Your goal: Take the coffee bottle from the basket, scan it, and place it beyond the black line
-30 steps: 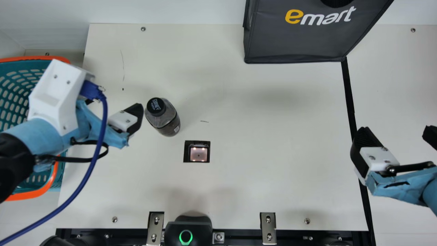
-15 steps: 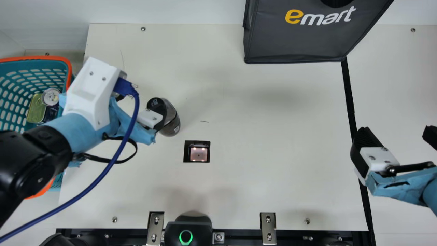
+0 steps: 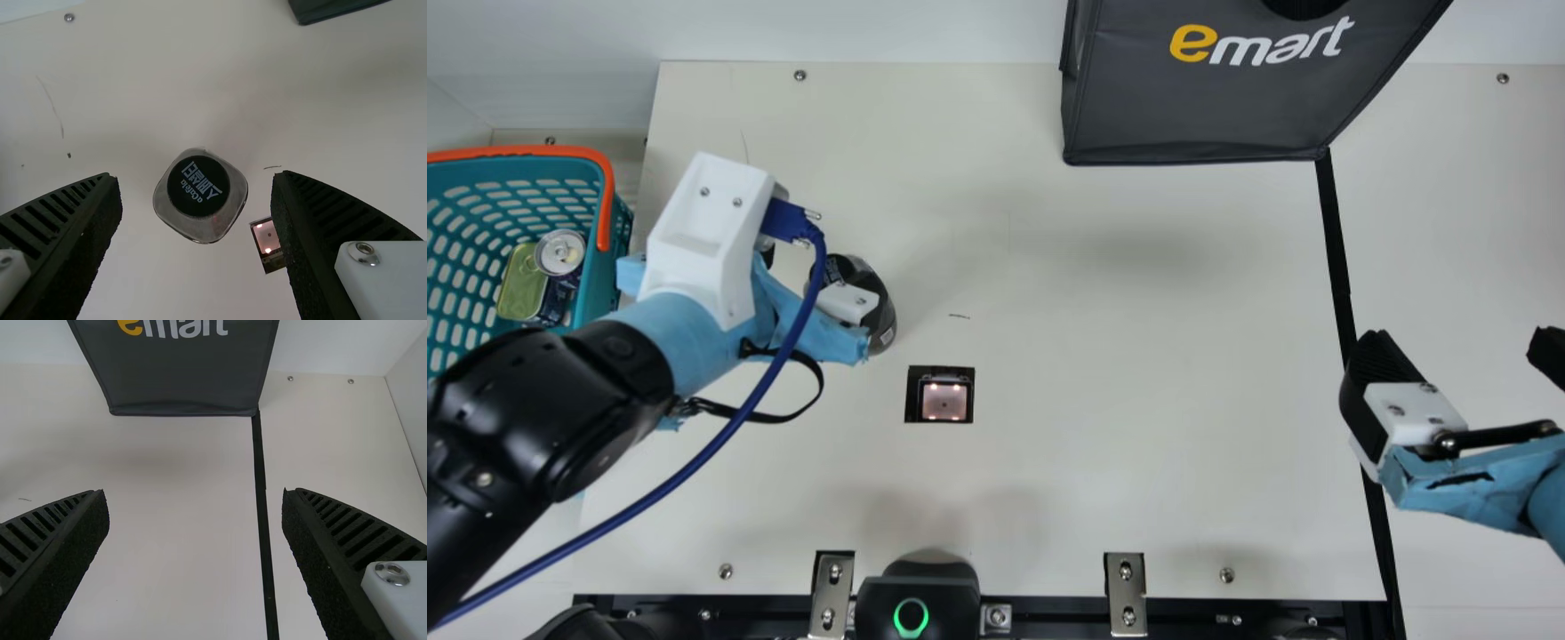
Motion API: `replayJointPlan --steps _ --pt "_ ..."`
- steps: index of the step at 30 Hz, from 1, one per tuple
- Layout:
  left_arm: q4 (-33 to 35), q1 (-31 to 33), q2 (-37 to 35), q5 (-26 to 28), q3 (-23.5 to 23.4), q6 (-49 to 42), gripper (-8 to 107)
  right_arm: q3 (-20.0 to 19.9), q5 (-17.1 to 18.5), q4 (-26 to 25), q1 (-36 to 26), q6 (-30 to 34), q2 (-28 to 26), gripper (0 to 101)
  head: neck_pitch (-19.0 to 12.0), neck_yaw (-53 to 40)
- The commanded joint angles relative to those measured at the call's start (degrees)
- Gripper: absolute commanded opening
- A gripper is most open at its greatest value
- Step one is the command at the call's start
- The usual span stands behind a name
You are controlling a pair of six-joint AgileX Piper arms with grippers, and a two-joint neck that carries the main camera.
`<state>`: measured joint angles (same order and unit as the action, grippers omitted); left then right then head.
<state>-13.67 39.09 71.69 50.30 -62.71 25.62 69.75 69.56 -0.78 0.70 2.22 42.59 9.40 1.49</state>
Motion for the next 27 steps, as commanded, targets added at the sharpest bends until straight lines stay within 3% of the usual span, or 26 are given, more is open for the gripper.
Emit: replayJointPlan --steps 1,12,27 --pt "-0.81 0.55 0.39 0.31 -0.23 2.09 90 0.00 0.00 0.00 0.00 0.00 0.00 91 -1.48 0.09" --pt "-3.94 3.35 3.42 1.17 -0.65 8.61 90 0.00 0.00 0.00 0.00 0.00 0.00 91 -1.48 0.09" --pt "-5.14 1.63 6.53 -0.78 0.64 10.64 90 0.00 0.00 0.00 0.00 0.00 0.00 91 -1.48 0.09"
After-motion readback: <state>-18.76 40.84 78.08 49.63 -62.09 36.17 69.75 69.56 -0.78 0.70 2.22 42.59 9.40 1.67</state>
